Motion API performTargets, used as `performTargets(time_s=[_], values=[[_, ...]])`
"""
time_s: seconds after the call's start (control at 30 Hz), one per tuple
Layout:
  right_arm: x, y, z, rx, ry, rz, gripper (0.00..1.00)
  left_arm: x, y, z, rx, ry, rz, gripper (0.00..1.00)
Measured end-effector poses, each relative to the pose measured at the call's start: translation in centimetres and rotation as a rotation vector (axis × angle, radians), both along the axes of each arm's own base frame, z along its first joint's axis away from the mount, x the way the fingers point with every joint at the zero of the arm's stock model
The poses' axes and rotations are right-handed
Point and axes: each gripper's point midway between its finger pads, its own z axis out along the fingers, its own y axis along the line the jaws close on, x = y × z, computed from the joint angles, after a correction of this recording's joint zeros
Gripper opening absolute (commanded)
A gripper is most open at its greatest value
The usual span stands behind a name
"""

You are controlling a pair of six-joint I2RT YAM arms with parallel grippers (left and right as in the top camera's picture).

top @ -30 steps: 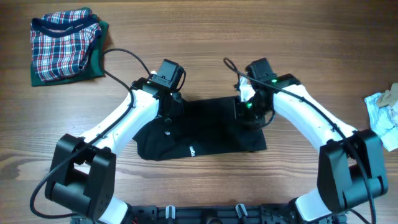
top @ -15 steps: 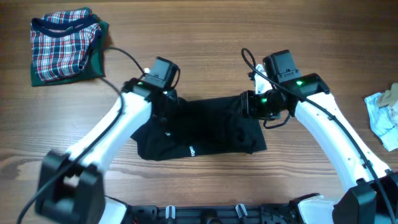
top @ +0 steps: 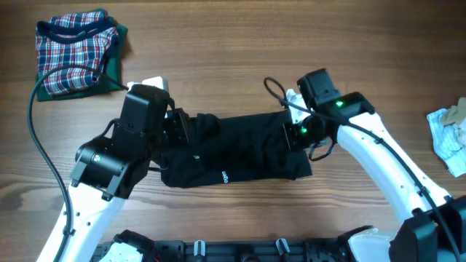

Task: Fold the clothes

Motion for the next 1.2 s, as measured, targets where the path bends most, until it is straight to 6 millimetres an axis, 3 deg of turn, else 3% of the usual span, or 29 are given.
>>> performTargets(time_s=[0.3,0.87,1.0,1.13,1.2], values=[[0.2,0.1,0.0,0.004,-0.014,0.020,0.48,-0.9,0.4,-0.8,0.013,0.050,0.011,0.68],[0.5,0.1,0.0,-0.009,-0.056,0.098,0.48,-1.0,0.4,-0.8,0.013,0.053,0.012,0.75],[1.0,0.9,-0.1,-0.046,-0.109,0.139,0.48,-0.9,0.4,-0.8,0.012,0.050,0.012,0.76],[0.6,1.4,-2.1,-0.089,-0.061,0.177,0.42,-0.9,0.4,-0.8,0.012,0.050,0.012,0.77],[0.5,1.3,-3.1,-0.105,-0.030,0.182,0.31,-0.9,0.4,-0.8,0.012,0.050,0.012,0.77]])
